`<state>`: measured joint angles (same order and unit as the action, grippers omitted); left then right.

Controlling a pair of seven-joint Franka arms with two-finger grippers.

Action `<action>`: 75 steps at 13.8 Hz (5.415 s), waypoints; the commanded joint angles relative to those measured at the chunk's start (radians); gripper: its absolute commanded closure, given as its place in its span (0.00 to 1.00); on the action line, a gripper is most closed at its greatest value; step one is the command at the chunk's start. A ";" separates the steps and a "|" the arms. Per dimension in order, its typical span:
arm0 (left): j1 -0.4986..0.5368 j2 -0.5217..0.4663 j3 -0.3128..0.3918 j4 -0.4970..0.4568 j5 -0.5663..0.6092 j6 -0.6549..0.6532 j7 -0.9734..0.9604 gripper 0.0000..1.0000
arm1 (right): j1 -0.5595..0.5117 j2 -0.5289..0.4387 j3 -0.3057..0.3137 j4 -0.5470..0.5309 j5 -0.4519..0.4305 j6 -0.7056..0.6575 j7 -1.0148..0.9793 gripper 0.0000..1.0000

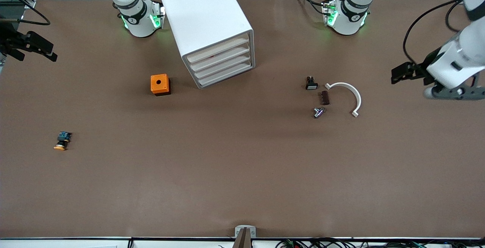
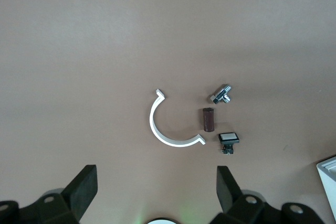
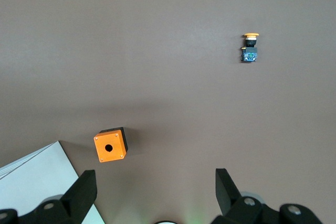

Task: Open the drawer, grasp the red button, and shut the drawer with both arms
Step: 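Move the left gripper toward the white cabinet's drawer handle, then close the left gripper on the drawer handle, then pull the drawer out of the cabinet with the left gripper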

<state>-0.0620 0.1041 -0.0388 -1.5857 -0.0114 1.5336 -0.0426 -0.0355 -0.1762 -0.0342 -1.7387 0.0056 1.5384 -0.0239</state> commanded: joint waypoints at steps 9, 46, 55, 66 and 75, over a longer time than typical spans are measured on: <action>-0.163 0.262 -0.007 0.116 -0.203 0.076 -0.522 0.00 | -0.007 -0.022 0.002 -0.016 0.000 -0.004 0.004 0.00; -0.406 0.806 -0.228 0.237 -0.843 -0.118 -2.248 0.00 | -0.021 -0.019 0.000 -0.016 0.000 -0.006 0.004 0.00; -0.455 0.809 -0.228 0.187 -0.845 -0.129 -2.249 0.20 | -0.021 -0.017 0.002 -0.015 0.002 -0.006 0.006 0.00; -0.473 0.809 -0.228 0.185 -0.858 -0.127 -2.237 0.96 | -0.014 -0.019 0.007 0.013 0.042 -0.061 0.039 0.00; -0.368 0.809 -0.216 0.193 -0.887 -0.101 -2.222 0.92 | -0.012 -0.020 0.007 0.013 0.042 -0.024 0.027 0.00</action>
<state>-0.4695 0.9151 -0.2575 -1.4010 -0.8568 1.4097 -2.2881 -0.0464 -0.1806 -0.0279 -1.7250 0.0365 1.5094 0.0078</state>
